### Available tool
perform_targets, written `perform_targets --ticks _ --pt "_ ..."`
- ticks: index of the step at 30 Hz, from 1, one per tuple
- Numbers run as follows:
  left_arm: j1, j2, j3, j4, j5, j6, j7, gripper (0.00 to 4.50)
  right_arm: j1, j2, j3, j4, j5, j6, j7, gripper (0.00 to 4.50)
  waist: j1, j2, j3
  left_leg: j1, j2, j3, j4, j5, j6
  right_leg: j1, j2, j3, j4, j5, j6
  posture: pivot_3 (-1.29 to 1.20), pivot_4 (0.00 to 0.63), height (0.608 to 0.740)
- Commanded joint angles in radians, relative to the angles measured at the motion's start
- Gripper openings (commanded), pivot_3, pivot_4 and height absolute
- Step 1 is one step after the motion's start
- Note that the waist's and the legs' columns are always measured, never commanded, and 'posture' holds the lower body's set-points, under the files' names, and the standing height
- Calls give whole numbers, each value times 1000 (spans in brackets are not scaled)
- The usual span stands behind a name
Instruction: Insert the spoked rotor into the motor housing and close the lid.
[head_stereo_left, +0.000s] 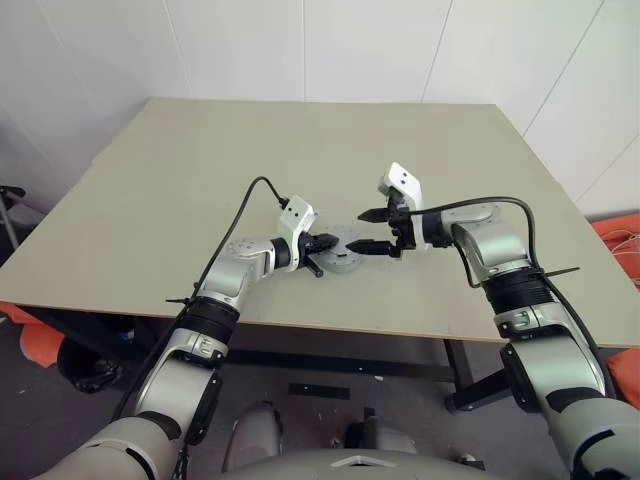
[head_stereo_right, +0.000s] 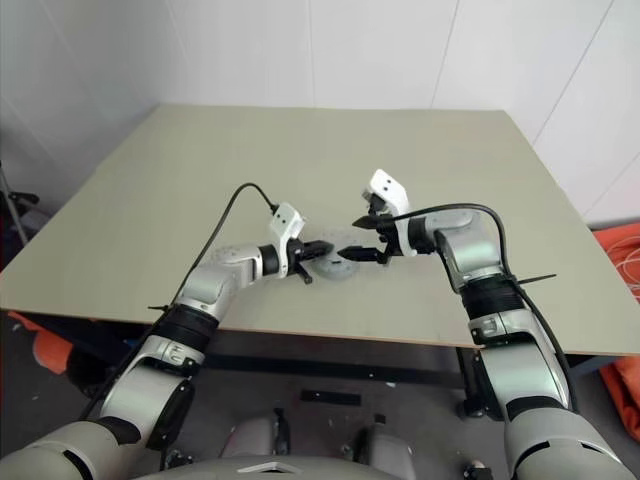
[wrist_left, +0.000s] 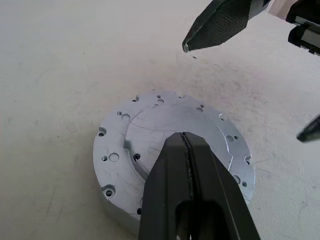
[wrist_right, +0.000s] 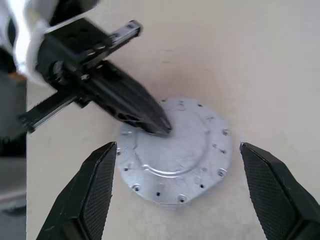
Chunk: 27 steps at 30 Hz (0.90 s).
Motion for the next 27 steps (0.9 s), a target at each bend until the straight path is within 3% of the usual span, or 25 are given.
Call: perform_targets --ticks 1,8,13,27 --pt "6 -1 -7 6 4 8 0 0 -56 -4 -58 14 31 136 -84 4475 0 0 0 0 0 0 0 0 -1 0 0 0 0 0 0 0 0 740" --pt "7 -3 -3 7 2 9 4 0 -143 43 -140 0 119 500 -227 4475 1 1 0 0 0 0 0 1 -3 0 0 0 0 0 0 0 0 740" --pt "10 -4 -2 8 4 8 3 0 -207 49 -165 -11 198 725 -251 4475 5 1 0 0 0 0 0 1 -7 0 0 0 0 0 0 0 0 740" --pt "15 -5 -1 1 3 11 4 0 -177 31 -88 30 256 882 -288 4475 24 1 0 0 0 0 -2 2 -9 0 0 0 0 0 0 0 0 740"
